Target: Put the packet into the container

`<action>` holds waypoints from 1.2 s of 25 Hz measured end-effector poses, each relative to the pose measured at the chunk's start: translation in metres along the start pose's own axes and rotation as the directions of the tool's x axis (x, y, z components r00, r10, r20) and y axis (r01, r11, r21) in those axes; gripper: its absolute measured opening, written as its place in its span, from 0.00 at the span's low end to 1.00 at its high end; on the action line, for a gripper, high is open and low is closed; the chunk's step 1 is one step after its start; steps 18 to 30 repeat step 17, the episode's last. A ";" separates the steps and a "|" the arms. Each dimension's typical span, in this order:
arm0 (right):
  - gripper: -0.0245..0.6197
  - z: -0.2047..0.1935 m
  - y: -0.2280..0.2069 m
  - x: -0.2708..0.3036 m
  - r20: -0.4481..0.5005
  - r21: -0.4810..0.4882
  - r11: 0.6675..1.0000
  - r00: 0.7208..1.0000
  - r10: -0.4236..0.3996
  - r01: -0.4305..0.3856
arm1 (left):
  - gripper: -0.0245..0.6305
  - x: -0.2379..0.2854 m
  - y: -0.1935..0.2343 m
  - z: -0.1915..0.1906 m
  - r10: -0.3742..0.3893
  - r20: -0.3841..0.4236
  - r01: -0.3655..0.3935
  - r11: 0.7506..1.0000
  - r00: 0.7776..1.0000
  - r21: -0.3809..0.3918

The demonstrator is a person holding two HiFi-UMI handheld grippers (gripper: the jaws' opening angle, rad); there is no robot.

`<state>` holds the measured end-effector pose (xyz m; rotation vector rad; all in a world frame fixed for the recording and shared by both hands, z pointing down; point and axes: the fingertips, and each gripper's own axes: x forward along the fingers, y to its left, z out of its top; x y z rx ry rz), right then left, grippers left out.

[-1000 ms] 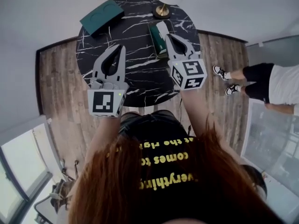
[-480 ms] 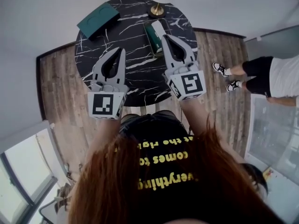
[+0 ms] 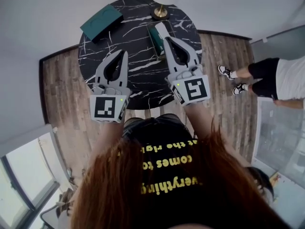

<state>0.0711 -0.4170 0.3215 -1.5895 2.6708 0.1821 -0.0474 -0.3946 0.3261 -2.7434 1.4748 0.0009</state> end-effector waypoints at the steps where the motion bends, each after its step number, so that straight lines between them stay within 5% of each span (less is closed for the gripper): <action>1: 0.06 0.002 0.001 0.000 0.006 -0.005 1.000 1.000 0.002 -0.002 | 0.04 0.000 0.001 0.000 0.003 0.000 -0.003 1.000 1.000 -0.001; 30: 0.06 0.017 0.006 -0.003 0.039 -0.029 1.000 0.999 0.007 -0.006 | 0.04 -0.004 0.000 0.008 0.010 0.012 -0.010 1.000 1.000 0.018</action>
